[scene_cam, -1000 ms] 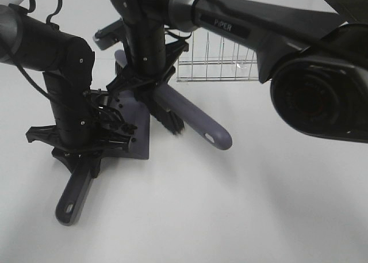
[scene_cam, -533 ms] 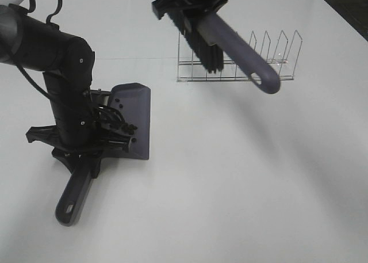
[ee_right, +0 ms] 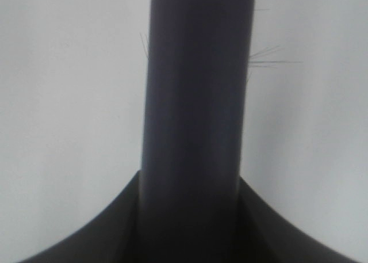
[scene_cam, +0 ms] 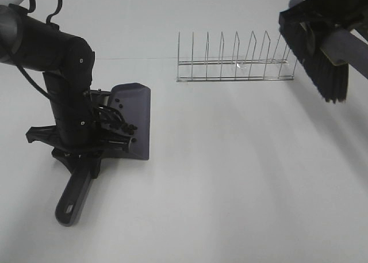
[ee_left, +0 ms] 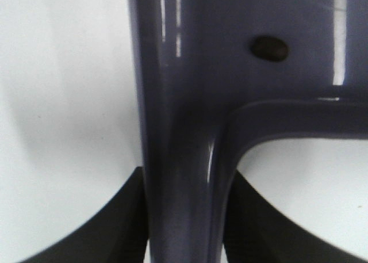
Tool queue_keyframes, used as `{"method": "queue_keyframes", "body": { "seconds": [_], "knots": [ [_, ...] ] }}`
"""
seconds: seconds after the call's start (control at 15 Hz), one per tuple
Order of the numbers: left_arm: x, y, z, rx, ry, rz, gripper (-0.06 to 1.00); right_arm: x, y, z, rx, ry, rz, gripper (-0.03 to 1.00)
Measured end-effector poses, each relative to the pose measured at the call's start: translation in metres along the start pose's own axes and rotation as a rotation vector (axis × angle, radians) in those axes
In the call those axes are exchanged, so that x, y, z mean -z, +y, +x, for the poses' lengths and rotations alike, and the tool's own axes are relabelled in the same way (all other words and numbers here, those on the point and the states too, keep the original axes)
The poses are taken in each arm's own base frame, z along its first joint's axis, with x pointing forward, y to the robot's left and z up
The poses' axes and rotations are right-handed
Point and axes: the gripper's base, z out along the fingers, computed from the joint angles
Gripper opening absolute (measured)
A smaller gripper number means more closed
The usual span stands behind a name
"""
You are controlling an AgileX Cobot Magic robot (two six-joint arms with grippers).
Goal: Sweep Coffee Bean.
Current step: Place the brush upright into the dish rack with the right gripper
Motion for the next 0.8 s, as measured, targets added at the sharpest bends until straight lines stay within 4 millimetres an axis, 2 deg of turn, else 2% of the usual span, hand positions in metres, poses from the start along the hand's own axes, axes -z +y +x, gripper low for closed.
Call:
{"method": "queue_keyframes", "body": {
  "seconds": [0.13,0.2,0.4,0.53,0.67,0.8],
  "knots": [
    [0.0,0.0,0.0,0.0,0.0,0.0,0.32,-0.028,-0.021,0.015,-0.086,0.096,-0.077,0.27],
    [0.0,0.0,0.0,0.0,0.0,0.0,0.32,-0.037,-0.022,0.015,-0.084,0.102,-0.102,0.27],
    [0.0,0.0,0.0,-0.006,0.0,0.0,0.32,-0.051,-0.011,0.007,-0.075,0.063,-0.153,0.27],
    [0.0,0.0,0.0,-0.013,0.0,0.0,0.32,-0.07,-0.004,0.003,-0.07,0.068,-0.164,0.27],
    [0.0,0.0,0.0,-0.015,0.0,0.001,0.32,-0.086,-0.003,0.0,-0.061,0.092,-0.143,0.27],
    [0.0,0.0,0.0,-0.017,0.0,0.001,0.32,-0.092,-0.003,-0.006,-0.059,0.083,-0.136,0.27]
  ]
}}
